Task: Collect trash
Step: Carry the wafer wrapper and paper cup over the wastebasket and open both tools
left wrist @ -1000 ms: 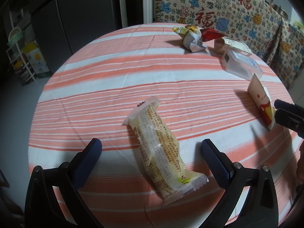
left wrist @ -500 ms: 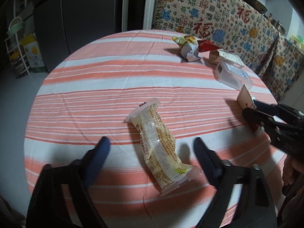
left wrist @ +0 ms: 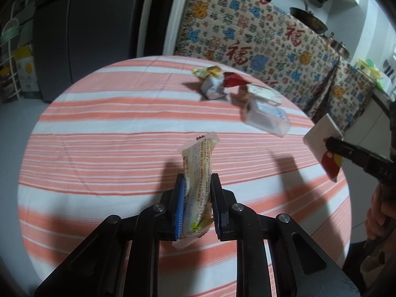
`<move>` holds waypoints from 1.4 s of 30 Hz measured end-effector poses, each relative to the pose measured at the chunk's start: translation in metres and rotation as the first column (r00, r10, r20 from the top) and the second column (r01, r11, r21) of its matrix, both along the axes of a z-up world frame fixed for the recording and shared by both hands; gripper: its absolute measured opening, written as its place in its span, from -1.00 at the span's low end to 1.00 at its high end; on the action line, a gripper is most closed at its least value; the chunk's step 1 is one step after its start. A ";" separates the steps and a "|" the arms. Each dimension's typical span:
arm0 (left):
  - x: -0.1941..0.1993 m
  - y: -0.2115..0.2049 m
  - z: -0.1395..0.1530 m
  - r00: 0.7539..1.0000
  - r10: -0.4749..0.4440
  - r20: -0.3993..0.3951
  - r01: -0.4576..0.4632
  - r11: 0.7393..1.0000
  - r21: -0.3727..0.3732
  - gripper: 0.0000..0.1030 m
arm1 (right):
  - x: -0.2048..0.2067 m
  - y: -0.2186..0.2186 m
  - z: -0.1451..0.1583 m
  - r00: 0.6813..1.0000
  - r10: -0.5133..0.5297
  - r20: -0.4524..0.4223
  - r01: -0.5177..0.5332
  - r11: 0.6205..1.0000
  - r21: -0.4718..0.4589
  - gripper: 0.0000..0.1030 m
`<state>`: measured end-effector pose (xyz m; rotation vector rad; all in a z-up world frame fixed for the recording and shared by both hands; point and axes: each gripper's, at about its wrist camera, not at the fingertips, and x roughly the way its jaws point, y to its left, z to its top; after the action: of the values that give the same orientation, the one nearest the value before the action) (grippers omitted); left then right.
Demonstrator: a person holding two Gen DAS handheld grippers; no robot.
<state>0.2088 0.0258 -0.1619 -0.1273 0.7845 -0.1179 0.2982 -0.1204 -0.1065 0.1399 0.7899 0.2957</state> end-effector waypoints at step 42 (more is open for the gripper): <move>0.039 -0.516 -0.033 0.746 -0.657 -0.108 0.653 0.754 -0.070 -0.64 | -0.166 -0.434 -0.040 0.794 -0.593 -0.135 0.604 0.795 0.056 -0.84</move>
<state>0.2478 -0.4905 -0.1949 0.1269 0.9296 -0.8054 0.1320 -0.5543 -0.1466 0.4944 0.8004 -0.2867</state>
